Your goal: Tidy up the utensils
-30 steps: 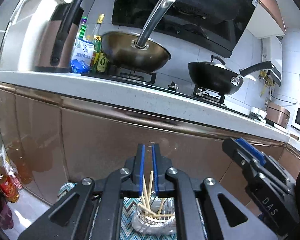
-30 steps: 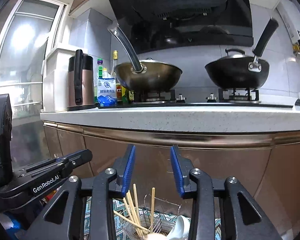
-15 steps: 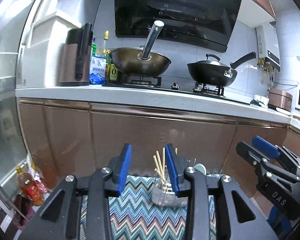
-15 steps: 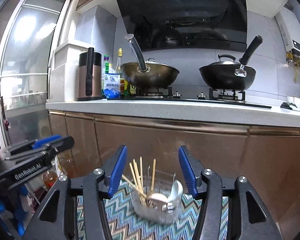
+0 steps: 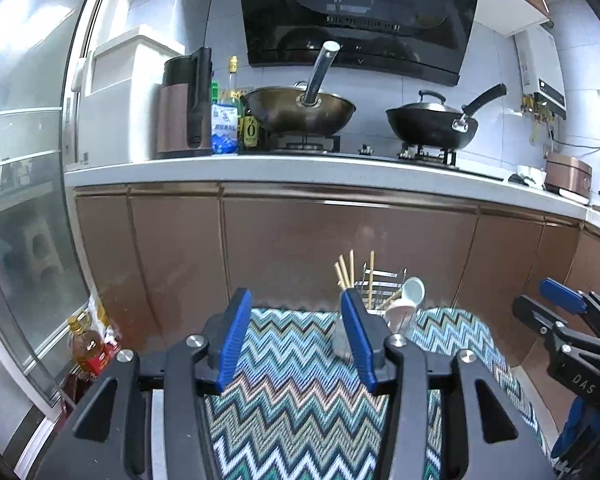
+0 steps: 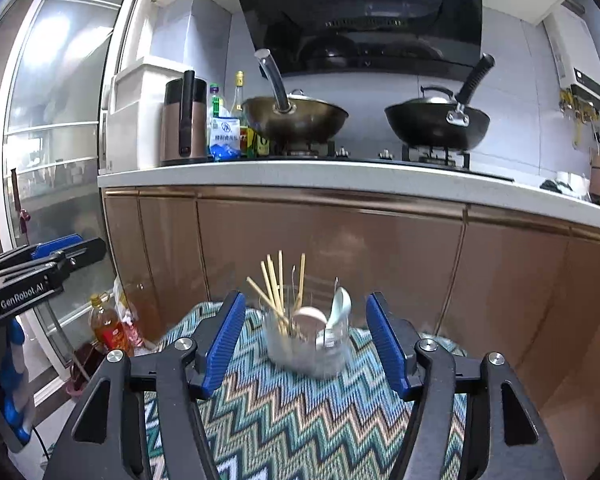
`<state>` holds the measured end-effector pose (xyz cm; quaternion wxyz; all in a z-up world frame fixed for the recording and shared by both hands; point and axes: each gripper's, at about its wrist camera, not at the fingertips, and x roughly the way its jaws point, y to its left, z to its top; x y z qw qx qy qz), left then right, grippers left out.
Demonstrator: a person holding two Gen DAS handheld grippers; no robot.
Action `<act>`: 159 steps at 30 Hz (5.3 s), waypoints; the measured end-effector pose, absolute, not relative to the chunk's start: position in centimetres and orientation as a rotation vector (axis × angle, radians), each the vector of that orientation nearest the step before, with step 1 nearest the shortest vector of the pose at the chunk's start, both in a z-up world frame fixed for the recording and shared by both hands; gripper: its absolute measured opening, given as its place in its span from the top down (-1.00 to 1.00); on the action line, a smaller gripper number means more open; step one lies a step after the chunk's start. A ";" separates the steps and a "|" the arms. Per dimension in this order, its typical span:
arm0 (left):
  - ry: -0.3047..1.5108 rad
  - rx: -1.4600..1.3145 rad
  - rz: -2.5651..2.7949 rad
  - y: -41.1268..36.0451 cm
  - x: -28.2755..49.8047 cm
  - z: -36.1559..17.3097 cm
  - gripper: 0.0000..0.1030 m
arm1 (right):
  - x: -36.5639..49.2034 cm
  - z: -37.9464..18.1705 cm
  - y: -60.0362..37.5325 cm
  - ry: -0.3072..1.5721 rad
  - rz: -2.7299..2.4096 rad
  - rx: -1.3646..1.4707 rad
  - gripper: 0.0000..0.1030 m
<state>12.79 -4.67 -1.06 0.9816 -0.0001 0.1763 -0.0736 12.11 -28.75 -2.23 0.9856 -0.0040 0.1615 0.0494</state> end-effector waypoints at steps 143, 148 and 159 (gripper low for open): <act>0.827 -0.317 -0.089 5.8 18.7 -25.5 -0.34 | 20.2 -26.6 -37.3 0.956 -0.144 0.068 -0.99; 0.827 -0.318 -0.089 5.8 18.7 -25.5 -0.34 | 20.2 -26.6 -37.3 0.956 -0.144 0.068 -0.99; 0.831 -0.312 -0.087 5.7 18.8 -25.5 -0.34 | 20.2 -26.5 -37.4 0.956 -0.144 0.068 -0.99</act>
